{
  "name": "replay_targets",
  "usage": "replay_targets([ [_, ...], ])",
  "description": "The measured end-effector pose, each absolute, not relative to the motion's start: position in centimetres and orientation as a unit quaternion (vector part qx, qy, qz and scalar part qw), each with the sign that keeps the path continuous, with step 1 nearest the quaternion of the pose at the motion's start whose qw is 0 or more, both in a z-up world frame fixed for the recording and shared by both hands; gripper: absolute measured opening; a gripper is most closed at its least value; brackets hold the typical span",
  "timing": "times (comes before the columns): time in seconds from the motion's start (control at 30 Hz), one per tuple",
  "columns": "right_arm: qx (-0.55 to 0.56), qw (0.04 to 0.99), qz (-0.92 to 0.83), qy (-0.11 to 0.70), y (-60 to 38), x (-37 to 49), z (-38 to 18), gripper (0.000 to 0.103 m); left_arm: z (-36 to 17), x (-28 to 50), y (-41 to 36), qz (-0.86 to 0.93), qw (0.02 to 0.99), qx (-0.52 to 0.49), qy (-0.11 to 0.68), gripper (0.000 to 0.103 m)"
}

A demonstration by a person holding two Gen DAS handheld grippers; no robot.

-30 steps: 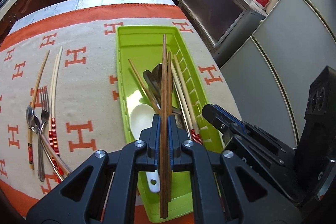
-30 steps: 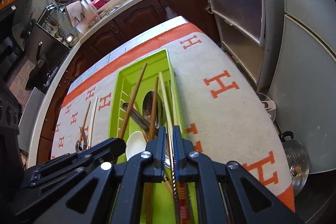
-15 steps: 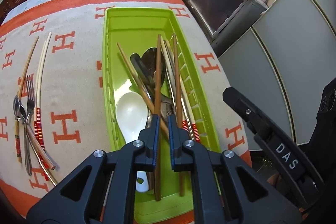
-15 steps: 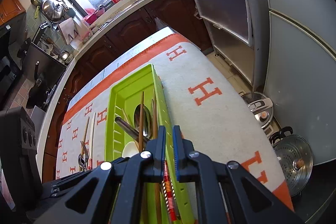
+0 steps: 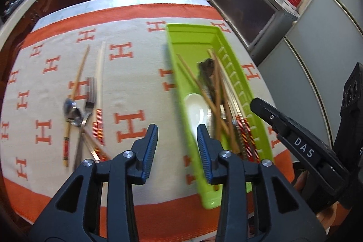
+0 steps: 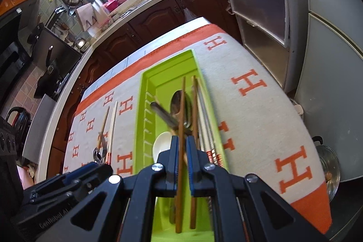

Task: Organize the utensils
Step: 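Withdraw both open grippers from the tray back toward the utensil pile, then grasp the metal fork from the pile with the right gripper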

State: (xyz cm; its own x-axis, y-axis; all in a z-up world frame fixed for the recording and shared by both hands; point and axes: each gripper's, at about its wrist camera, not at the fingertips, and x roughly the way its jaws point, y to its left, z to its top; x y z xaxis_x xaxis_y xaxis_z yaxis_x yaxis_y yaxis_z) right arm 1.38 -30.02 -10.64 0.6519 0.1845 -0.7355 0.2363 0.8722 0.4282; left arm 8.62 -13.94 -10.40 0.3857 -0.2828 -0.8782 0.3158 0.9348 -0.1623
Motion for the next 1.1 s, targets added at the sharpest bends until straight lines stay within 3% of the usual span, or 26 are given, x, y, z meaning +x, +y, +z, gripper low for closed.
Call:
replay_targets([
  [0.5,0.199,0.880,0.051,0.429,-21.7,2.2,-8.6,0.007,-8.5,7.6,-3.0,-0.101,0.869,-0.004,0.485,0.032],
  [0.9,0.167,0.863,0.100,0.467,-14.8,4.7,-9.8,0.007,-10.1,8.3,3.5,-0.057,0.869,-0.032,0.490,0.033],
  [1.1,0.170,0.849,0.113,0.488,-12.8,6.5,-10.9,0.015,-12.0,9.4,6.7,-0.037,0.866,-0.047,0.497,0.033],
])
